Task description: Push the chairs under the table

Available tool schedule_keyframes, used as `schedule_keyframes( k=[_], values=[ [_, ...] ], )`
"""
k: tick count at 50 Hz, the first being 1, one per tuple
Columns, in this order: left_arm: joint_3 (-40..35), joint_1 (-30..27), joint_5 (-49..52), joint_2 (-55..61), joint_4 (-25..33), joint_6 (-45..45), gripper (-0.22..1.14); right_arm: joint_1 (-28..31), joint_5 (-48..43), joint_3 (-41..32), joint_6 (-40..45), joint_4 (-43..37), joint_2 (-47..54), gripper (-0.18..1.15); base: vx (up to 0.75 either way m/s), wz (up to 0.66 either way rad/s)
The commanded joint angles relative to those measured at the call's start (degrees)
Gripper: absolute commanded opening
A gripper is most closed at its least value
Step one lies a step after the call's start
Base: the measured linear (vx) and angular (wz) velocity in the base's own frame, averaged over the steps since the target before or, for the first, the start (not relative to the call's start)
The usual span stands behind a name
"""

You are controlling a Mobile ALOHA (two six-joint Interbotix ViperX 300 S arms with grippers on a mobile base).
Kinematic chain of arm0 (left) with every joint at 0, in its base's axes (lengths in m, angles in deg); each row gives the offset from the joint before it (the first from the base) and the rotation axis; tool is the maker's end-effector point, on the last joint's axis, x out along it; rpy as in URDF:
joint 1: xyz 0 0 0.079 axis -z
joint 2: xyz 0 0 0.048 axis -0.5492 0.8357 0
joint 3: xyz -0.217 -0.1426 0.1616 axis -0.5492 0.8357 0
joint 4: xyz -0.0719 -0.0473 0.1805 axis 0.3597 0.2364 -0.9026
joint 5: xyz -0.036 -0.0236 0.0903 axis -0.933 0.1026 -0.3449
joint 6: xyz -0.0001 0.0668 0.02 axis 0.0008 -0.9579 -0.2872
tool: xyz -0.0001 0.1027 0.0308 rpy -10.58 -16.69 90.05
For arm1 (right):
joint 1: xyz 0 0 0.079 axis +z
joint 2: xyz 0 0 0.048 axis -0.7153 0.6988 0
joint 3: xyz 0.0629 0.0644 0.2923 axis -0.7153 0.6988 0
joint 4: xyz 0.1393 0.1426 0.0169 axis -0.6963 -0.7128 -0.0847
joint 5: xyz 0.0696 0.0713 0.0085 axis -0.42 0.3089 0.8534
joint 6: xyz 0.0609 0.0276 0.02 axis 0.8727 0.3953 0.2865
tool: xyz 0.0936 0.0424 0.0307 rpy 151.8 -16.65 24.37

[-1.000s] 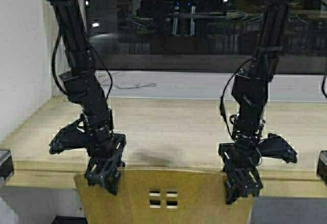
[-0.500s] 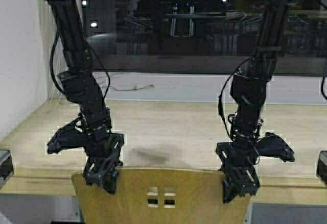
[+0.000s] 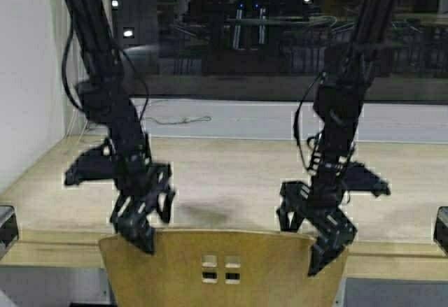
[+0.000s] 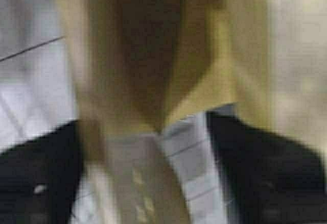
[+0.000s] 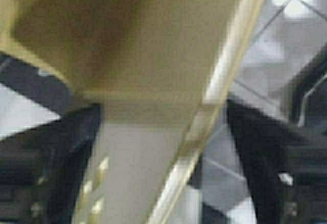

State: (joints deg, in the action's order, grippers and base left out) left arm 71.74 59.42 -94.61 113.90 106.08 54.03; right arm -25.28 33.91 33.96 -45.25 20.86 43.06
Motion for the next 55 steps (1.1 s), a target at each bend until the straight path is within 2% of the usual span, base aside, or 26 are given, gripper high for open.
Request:
schedule_keyframes(
  k=[1, 23, 31, 38, 55],
  values=[
    [0.35, -0.26, -1.14, -5.62, -0.35, -0.18, 1.02, -0.79, -0.97, 1.93, 0.00, -2.11, -5.10, 1.04, -0.01, 0.00],
    [14.24, -0.18, 0.53, -22.41, -1.41, -0.26, 1.02, 0.09, -4.48, 14.85, 0.18, -2.55, -24.52, 1.04, 0.00, 0.00],
    [15.29, -0.18, 0.35, -26.02, -4.39, -0.79, 1.02, 2.64, -6.15, 13.97, 0.00, 1.14, -27.77, 1.04, -0.04, 0.02],
    [13.97, -0.26, 0.35, -25.93, -8.09, -2.20, 1.02, 5.10, -9.14, 13.18, 0.70, 0.26, -29.53, 1.04, -0.07, 0.01],
    [13.36, -0.26, -2.20, -25.05, -8.88, -2.72, 1.02, 5.45, -14.33, 10.90, -0.09, -0.26, -27.07, 1.04, -0.10, 0.06]
  ],
)
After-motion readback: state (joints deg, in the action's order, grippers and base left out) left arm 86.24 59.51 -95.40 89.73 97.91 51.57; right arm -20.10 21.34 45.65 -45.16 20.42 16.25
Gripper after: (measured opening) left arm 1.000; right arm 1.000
